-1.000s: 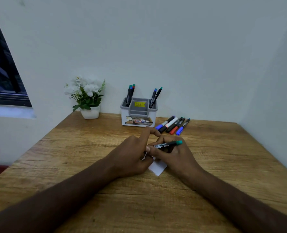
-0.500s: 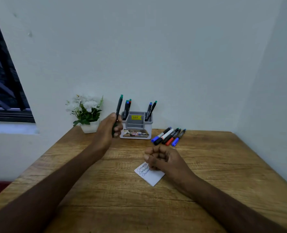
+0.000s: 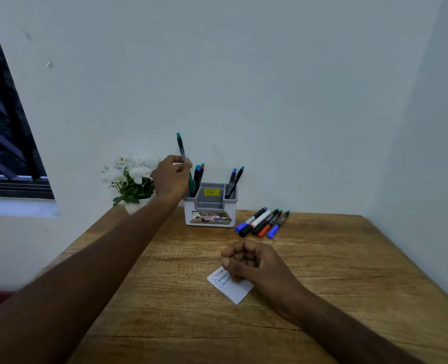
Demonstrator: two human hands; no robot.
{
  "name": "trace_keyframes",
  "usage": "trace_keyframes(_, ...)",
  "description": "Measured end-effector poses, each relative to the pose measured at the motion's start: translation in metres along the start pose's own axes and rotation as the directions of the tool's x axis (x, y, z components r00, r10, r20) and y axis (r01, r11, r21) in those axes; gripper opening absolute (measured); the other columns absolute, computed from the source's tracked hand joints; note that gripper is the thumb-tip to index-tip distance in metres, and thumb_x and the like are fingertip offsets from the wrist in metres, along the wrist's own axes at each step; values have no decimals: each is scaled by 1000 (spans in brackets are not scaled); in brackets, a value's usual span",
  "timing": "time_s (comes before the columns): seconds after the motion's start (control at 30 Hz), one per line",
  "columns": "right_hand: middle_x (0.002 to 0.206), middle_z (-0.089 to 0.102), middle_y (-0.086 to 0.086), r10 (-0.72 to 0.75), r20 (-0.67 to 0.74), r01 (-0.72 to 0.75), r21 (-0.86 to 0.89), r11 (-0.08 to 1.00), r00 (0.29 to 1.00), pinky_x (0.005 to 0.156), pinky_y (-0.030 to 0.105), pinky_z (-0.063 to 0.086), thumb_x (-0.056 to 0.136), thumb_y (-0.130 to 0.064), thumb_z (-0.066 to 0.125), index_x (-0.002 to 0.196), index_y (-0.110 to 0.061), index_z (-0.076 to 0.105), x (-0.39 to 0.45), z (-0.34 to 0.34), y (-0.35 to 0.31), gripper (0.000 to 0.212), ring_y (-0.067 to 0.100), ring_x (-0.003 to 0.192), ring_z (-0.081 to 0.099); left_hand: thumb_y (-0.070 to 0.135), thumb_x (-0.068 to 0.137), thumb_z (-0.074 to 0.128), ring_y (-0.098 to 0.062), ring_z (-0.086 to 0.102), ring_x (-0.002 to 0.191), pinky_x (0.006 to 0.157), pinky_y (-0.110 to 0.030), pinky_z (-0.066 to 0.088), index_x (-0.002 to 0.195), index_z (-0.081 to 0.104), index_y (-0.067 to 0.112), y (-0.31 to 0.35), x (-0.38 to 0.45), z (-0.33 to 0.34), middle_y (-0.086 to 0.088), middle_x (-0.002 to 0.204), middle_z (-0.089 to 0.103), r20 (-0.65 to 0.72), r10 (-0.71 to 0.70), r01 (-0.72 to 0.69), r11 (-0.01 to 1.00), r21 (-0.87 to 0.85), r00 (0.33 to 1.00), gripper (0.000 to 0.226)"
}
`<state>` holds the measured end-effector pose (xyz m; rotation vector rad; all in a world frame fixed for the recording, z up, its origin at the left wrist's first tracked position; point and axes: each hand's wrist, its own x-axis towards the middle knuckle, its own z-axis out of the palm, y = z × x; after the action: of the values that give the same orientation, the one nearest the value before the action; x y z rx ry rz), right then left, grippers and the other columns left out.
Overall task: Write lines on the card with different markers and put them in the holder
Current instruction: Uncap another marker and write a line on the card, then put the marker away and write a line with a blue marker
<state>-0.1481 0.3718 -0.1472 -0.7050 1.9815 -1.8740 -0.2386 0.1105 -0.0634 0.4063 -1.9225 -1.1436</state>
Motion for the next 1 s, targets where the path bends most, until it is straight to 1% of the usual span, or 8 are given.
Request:
trace_keyframes(0.1,87,77,0,-2,8,2,5,1000,1000,77,27,58,90,-22,83,107,-12,78,1,-1,0,21,11,76,68,35,99,67,-8,67,89,80,-15,48,116,74,9,-4,-5,0,-6,109,77,22,48,-50,993,111,999,32)
trace_keyframes(0.4,85,76,0,-13,20,13,-28,1000,1000,78,28,58,93,-21,80,104,-11,78,1,-1,1,15,13,75,66,28,89,79,-20,75,95,84,-22,47,104,82,6,-26,-14,-6,-12,100,80,170,30,-86,939,333,985,27)
trace_keyframes(0.57,85,76,0,-37,21,38,-53,998,999,78,30,57,94,-21,79,103,-10,79,1,-1,3,14,12,74,65,31,91,77,-26,69,110,99,-36,50,127,70,3,-17,-28,-29,-14,120,74,193,212,-275,870,410,958,46)
trace_keyframes(0.63,85,76,-1,-44,21,45,-46,998,999,78,30,58,93,-20,80,103,-10,79,1,-2,4,14,11,74,66,25,91,76,-16,67,101,88,-23,48,120,71,12,-5,-55,-39,-4,113,74,231,370,-431,837,337,900,33)
trace_keyframes(0.7,85,76,1,-64,14,64,-16,998,998,77,31,58,92,-16,81,101,-9,79,1,-1,4,12,12,73,67,20,90,76,-2,65,90,74,-9,44,109,72,22,2,-96,-49,12,101,71,426,415,-530,826,195,804,20)
trace_keyframes(0.83,90,80,5,-169,-135,160,-75,984,976,80,32,62,92,-11,80,97,-11,78,1,-8,-2,6,14,81,72,28,92,73,6,61,95,72,-7,45,112,68,35,-12,-157,-61,26,102,64,747,380,-601,799,33,546,22)
trace_keyframes(0.93,82,77,-5,-227,-293,132,-312,941,929,70,19,57,95,-20,76,97,-20,80,8,-30,-8,4,2,75,68,37,96,67,8,55,105,80,-6,42,122,64,41,-26,-159,-60,29,115,59,798,351,-617,786,34,490,27)
trace_keyframes(1.0,86,74,-8,-285,-329,28,-610,792,900,71,21,55,97,-28,72,109,-29,78,15,-52,-5,14,5,80,67,42,97,63,10,50,108,82,-7,39,125,61,44,-30,-155,-58,33,117,54,816,351,-645,764,35,460,28)
